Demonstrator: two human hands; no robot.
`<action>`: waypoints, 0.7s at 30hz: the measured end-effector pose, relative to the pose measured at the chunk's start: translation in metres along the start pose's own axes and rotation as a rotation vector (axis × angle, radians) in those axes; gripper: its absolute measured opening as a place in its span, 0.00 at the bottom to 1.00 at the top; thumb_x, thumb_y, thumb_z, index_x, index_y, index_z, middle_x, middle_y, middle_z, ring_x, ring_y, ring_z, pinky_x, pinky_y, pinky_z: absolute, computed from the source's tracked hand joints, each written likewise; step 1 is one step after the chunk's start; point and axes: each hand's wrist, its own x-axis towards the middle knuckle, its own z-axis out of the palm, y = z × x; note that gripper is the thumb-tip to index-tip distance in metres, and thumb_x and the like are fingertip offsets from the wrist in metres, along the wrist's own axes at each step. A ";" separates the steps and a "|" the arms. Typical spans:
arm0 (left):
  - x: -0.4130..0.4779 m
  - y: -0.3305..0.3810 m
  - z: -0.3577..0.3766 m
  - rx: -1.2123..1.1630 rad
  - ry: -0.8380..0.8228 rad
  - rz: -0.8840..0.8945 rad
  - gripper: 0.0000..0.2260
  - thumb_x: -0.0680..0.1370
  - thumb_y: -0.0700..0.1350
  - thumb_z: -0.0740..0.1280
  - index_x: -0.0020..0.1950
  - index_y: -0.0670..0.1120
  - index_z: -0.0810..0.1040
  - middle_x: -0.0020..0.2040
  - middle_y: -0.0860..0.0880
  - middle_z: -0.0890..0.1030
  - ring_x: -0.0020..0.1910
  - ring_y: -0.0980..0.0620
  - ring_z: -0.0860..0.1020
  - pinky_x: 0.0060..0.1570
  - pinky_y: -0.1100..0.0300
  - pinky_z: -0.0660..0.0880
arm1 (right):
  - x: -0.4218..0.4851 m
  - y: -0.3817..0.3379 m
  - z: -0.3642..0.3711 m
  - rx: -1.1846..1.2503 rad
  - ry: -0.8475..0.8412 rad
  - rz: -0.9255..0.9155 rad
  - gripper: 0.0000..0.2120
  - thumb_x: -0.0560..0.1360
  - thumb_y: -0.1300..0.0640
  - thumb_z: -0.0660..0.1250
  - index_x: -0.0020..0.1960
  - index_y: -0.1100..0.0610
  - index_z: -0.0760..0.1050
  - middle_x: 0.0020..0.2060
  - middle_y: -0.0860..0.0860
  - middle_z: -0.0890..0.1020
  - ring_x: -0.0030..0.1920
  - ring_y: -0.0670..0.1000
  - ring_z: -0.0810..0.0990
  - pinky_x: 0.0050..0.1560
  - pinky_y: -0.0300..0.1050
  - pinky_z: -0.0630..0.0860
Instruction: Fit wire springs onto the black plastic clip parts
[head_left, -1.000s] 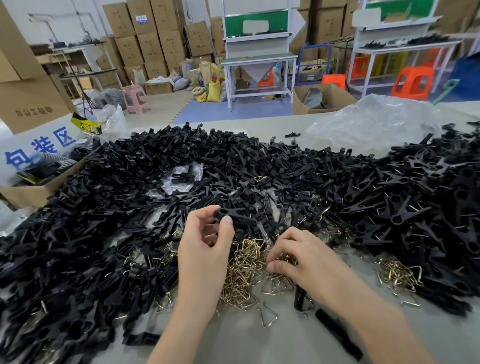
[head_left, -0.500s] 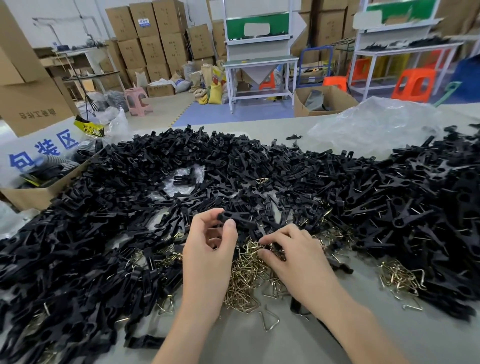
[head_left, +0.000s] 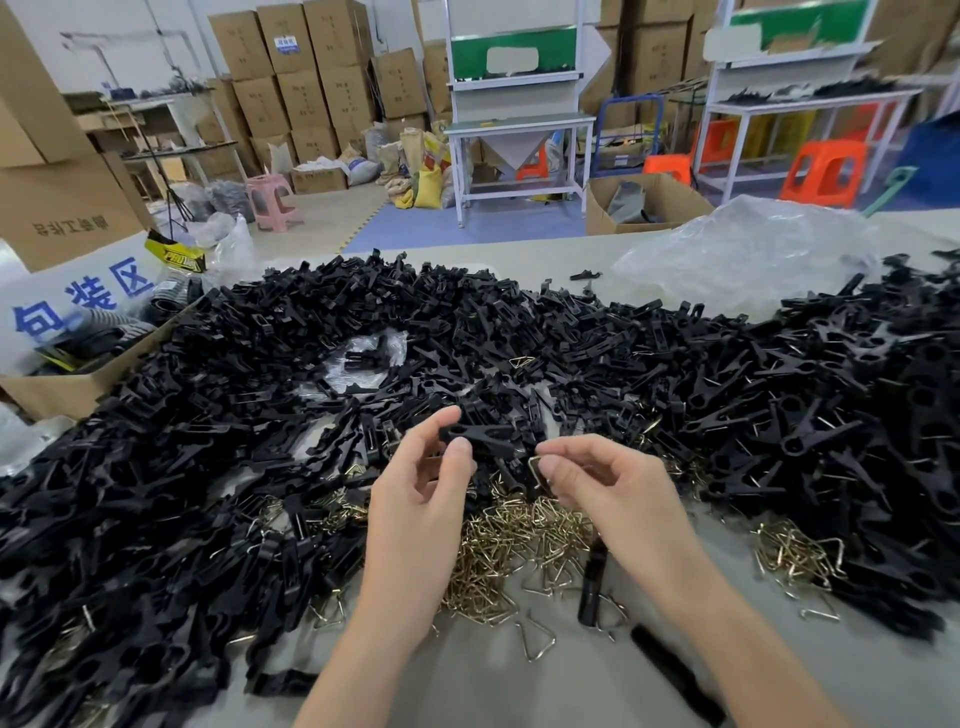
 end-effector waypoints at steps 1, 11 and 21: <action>-0.001 0.001 0.000 0.000 -0.030 0.010 0.12 0.82 0.46 0.66 0.61 0.61 0.78 0.47 0.56 0.83 0.47 0.56 0.82 0.48 0.66 0.78 | 0.001 -0.001 -0.001 0.080 0.014 0.021 0.08 0.76 0.53 0.73 0.50 0.39 0.85 0.40 0.46 0.87 0.42 0.45 0.84 0.46 0.38 0.81; -0.010 0.005 0.005 0.066 -0.195 0.061 0.16 0.81 0.44 0.67 0.57 0.67 0.77 0.46 0.57 0.83 0.41 0.60 0.78 0.42 0.70 0.73 | 0.006 -0.005 -0.004 0.611 0.030 0.176 0.19 0.61 0.50 0.78 0.50 0.55 0.88 0.39 0.52 0.85 0.37 0.46 0.81 0.41 0.37 0.80; -0.012 0.004 0.005 0.126 -0.153 0.142 0.17 0.80 0.42 0.68 0.57 0.66 0.76 0.45 0.60 0.81 0.45 0.57 0.78 0.44 0.72 0.72 | 0.006 -0.005 -0.005 0.858 0.026 0.261 0.05 0.67 0.64 0.76 0.42 0.57 0.85 0.43 0.57 0.86 0.42 0.51 0.86 0.42 0.40 0.83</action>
